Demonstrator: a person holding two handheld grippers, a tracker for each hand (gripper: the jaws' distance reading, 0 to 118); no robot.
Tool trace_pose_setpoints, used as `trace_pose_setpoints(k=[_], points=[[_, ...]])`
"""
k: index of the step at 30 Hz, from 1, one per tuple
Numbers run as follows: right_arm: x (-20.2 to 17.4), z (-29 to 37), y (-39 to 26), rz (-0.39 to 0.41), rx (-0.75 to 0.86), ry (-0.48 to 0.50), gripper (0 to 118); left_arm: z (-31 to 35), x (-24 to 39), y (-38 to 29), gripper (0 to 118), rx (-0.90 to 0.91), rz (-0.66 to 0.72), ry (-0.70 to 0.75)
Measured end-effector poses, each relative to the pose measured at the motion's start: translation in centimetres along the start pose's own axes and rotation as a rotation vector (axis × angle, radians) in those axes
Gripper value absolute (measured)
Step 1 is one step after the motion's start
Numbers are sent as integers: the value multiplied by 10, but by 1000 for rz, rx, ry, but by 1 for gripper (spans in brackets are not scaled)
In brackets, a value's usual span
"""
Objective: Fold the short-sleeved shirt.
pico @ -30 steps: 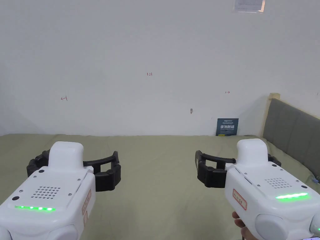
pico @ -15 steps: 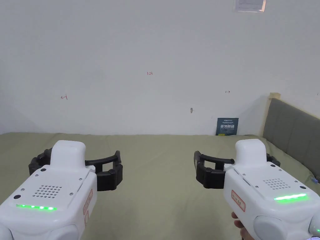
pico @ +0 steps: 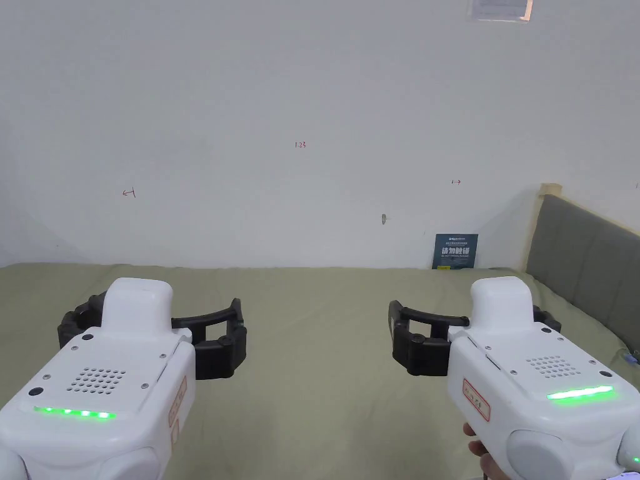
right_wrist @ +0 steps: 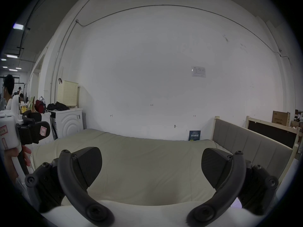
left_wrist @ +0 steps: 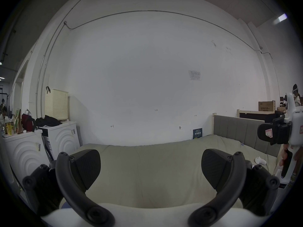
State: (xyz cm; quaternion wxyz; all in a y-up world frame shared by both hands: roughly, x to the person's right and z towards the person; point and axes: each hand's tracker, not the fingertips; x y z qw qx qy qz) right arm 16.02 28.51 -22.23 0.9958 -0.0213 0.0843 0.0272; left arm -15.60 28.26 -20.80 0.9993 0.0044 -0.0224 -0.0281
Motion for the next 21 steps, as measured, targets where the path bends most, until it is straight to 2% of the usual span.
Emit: trace_pose_setpoints(k=[21], points=[[-1, 0, 0, -3, -4, 2, 118, -1, -1, -3, 118, -1, 9, 5]])
